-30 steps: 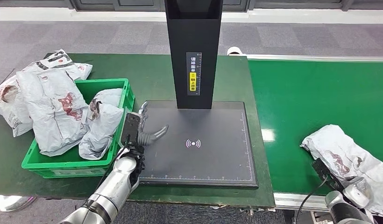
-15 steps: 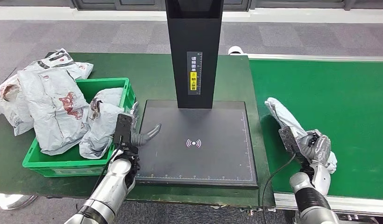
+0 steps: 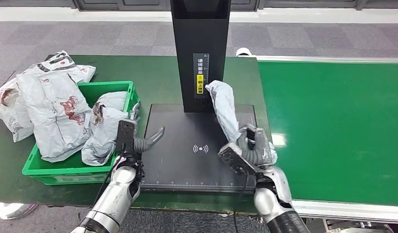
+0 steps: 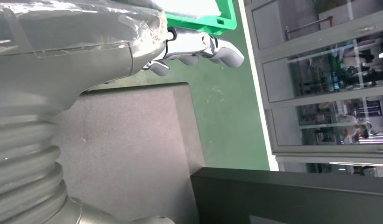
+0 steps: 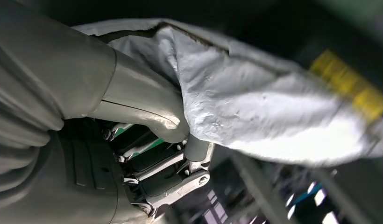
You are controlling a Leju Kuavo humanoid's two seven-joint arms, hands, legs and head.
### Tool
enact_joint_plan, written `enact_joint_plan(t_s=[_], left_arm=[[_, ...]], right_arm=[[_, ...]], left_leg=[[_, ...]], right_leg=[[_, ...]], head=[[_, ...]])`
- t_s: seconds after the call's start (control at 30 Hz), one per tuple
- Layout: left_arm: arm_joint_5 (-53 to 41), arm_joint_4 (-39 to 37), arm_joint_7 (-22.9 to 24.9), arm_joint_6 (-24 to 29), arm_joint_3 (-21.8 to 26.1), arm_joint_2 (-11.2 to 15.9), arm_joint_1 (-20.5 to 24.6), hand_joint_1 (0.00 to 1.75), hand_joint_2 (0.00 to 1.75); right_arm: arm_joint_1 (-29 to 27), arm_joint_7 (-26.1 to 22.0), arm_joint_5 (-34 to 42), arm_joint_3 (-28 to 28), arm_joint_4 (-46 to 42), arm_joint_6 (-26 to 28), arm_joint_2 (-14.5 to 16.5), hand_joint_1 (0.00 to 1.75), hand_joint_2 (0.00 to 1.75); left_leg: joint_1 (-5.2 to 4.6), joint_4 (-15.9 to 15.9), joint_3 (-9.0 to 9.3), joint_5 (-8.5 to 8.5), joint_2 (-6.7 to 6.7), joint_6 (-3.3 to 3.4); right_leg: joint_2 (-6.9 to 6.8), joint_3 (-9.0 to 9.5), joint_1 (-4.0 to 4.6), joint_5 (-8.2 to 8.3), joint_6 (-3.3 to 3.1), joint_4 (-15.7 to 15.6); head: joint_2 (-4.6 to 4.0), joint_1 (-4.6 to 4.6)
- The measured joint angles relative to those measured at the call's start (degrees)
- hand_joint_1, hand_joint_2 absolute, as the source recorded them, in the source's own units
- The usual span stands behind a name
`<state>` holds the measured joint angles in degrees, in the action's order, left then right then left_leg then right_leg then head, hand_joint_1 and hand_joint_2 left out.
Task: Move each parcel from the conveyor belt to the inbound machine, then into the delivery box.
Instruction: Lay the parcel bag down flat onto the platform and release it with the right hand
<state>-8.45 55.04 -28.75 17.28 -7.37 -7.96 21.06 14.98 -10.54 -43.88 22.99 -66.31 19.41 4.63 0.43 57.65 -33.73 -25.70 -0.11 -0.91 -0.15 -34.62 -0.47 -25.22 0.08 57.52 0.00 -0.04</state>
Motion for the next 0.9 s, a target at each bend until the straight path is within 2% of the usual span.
enact_joint_plan(t_s=[0.07,0.2,0.23,0.33,0.37,0.5,0.6,0.7,0.83,0.9], left_arm=[[0.31,0.28,-0.27,-0.1,0.0,-0.01,0.0,0.0,1.75],[1.65,1.1,-2.26,0.73,0.0,-0.19,-0.02,0.0,1.75],[1.81,1.33,-2.52,0.86,0.0,-0.22,-0.03,0.0,1.75],[1.97,1.77,-2.72,1.0,0.0,-0.31,-0.04,0.0,1.75],[2.09,1.85,-2.81,1.05,0.0,-0.34,-0.06,0.0,1.75],[4.04,3.18,-4.82,2.97,0.0,-0.5,-0.73,0.0,1.75],[7.26,5.76,-7.93,6.18,0.01,-0.65,-2.05,0.0,1.75],[8.49,8.15,-9.5,8.12,0.01,-0.73,-3.32,0.0,1.75],[8.22,9.02,-9.67,8.22,-0.28,-0.93,-4.0,0.0,1.75],[8.12,9.05,-9.62,8.03,-0.46,-1.07,-4.06,0.0,1.75]], right_arm=[[0.17,2.26,0.43,2.73,0.51,-3.44,-0.11,1.03,1.75],[0.26,5.99,-0.45,6.96,3.42,-7.75,-0.81,1.03,1.75],[0.25,6.18,-0.53,7.75,4.04,-7.97,-0.96,0.87,1.75],[0.38,6.46,-0.55,9.29,5.39,-8.08,-1.25,0.1,1.75],[0.46,6.66,-0.58,9.65,5.75,-8.1,-1.34,0.0,1.75],[0.95,9.15,-1.92,10.54,7.04,-8.76,-1.67,0.0,1.75],[1.52,8.35,-1.06,10.65,8.16,-8.11,-1.96,0.0,1.75],[1.93,4.74,2.04,10.64,8.81,-6.18,-2.15,0.0,1.75],[1.93,-2.93,7.73,10.04,8.59,-1.76,-2.22,0.0,1.75],[1.88,-5.11,9.61,9.67,8.14,-0.88,-2.22,0.0,1.75]], left_leg=[[0.0,0.0,0.0,0.0,-0.01,0.0],[0.0,0.01,-0.01,0.0,-0.01,0.01],[-0.01,0.01,-0.01,0.0,-0.01,0.01],[-0.04,0.01,-0.01,0.0,-0.01,0.01],[-0.04,0.01,-0.01,-0.01,-0.01,0.01],[-0.04,0.01,-0.01,-0.02,-0.01,0.01],[-0.04,0.01,-0.01,-0.02,-0.01,0.01],[-0.04,0.01,0.0,-0.01,0.0,0.01],[-0.04,0.01,0.0,-0.01,-0.01,0.01],[-0.04,0.01,0.01,-0.01,-0.01,0.01]], right_leg=[[-0.02,0.01,-0.01,0.0,0.0,0.0],[-0.02,0.02,-0.05,0.01,0.01,-0.01],[-0.02,0.02,-0.06,0.01,0.01,-0.01],[-0.02,0.01,-0.06,0.01,0.01,-0.02],[-0.02,0.01,-0.06,0.01,0.01,-0.02],[0.0,0.01,-0.03,0.01,0.01,-0.02],[0.0,0.01,-0.03,0.01,0.01,-0.02],[-0.01,0.01,-0.03,0.01,0.01,-0.02],[-0.01,0.01,-0.03,0.01,0.01,-0.03],[0.0,0.01,-0.03,0.01,0.01,-0.03]], head=[[0.0,0.0],[0.0,0.0],[0.0,0.0],[0.0,0.0],[0.0,0.0],[0.0,0.0],[0.0,0.0],[0.0,0.0],[0.0,0.0],[0.0,0.0]])
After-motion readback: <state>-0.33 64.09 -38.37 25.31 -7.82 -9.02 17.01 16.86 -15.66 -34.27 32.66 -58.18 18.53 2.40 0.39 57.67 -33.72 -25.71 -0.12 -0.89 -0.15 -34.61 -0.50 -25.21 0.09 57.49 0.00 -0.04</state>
